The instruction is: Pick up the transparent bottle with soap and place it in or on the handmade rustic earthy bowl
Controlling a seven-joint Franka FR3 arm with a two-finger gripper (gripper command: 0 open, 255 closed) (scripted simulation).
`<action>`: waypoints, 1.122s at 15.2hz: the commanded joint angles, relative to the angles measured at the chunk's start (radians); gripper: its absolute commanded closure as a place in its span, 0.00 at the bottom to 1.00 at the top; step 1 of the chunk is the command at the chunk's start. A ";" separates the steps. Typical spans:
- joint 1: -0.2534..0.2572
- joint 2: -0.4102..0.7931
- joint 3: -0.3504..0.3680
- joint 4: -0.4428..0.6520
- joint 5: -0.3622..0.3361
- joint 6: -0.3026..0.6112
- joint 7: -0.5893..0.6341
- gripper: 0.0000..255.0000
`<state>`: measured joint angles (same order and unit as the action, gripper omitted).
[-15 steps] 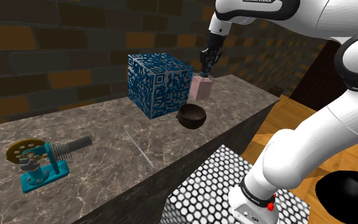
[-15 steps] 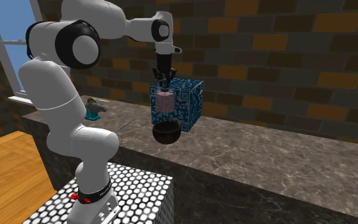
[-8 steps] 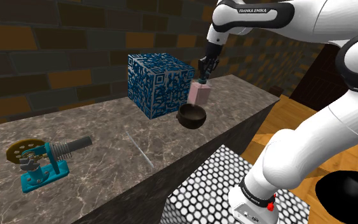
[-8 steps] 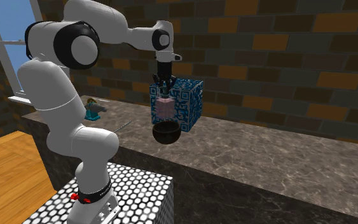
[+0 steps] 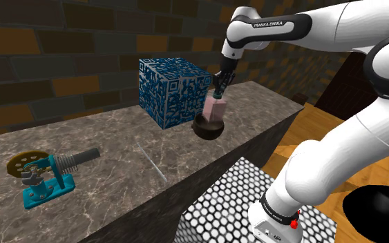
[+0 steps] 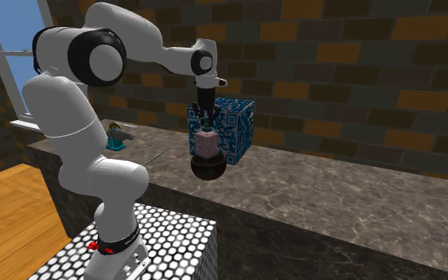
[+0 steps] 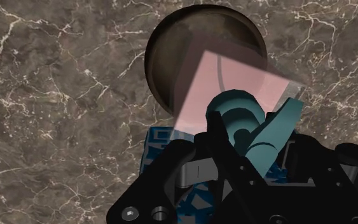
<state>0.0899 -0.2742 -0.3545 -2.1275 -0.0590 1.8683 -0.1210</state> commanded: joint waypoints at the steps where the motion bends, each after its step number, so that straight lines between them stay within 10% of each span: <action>1: 0.000 0.003 -0.002 -0.025 0.000 0.029 -0.001 1.00; 11: -0.001 0.008 -0.004 -0.050 0.001 0.059 -0.002 1.00; 12: -0.001 0.008 -0.004 -0.050 0.001 0.059 -0.002 0.00; 17: -0.001 0.008 -0.004 -0.050 0.001 0.059 -0.002 0.00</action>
<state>0.0891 -0.2660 -0.3585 -2.1775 -0.0582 1.9269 -0.1235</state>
